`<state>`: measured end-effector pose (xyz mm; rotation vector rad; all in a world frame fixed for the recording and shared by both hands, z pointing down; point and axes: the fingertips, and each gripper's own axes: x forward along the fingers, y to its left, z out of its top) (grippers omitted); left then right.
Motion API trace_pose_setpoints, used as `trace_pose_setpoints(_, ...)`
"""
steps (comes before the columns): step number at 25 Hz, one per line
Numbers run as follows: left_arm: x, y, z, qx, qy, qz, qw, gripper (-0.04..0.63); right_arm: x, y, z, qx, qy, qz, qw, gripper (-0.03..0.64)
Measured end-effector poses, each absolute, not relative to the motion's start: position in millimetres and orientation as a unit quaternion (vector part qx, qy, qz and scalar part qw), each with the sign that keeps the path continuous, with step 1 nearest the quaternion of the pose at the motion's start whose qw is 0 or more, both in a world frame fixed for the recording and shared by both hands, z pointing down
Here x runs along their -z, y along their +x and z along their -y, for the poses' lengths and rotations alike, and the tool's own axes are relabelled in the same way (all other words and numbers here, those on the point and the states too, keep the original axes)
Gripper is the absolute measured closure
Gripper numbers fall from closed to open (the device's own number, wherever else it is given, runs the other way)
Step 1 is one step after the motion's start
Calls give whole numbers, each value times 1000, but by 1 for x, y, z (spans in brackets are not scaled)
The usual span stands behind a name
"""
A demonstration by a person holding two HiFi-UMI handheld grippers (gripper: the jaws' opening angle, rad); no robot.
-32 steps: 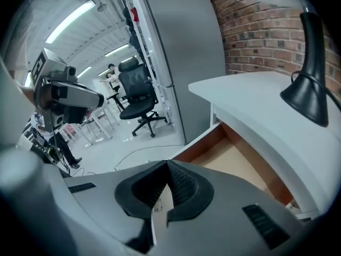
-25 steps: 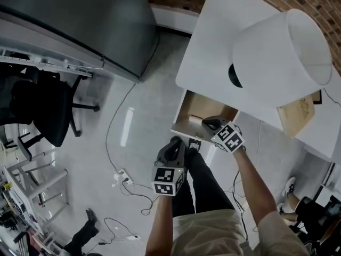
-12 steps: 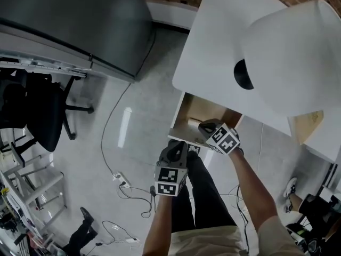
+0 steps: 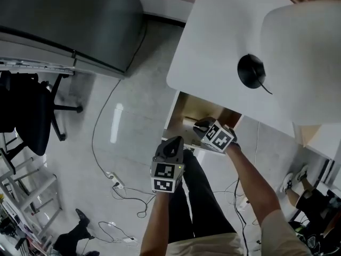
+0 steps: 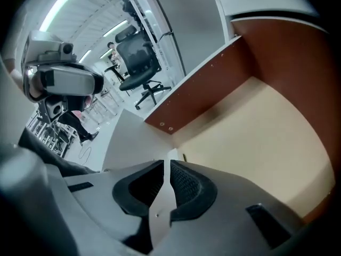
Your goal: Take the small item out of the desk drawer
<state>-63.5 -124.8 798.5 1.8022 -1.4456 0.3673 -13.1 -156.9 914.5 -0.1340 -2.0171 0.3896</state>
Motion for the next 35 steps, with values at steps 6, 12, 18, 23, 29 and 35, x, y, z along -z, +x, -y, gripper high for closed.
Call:
trace_pose_setpoints(6,-817,-65,132,-139,713,567,389,578,-933,-16,164,-160,-71,826,535,526)
trace_pose_setpoints(12,-834,-67,127,-133,707,571,397,578,-957,-20,157,-149,-91,815,553,489)
trace_pose_setpoints(18,-839,-59,127,-137,720,562,384,578,-976,-17,153,-150,-93,802,571,445)
trace_pose_setpoints(23,-841,-62,123,-135,717,564,387,578,-981,-17,152,-153,-101,794,579,454)
trace_pose_setpoints(29,-848,-57,112,-140,715,560,396,578,-981,-16,150,-143,-100,797,578,482)
trace_pose_setpoints(35,-846,-49,111,-142,719,551,399,578,-980,-16,149,-126,-98,788,594,486)
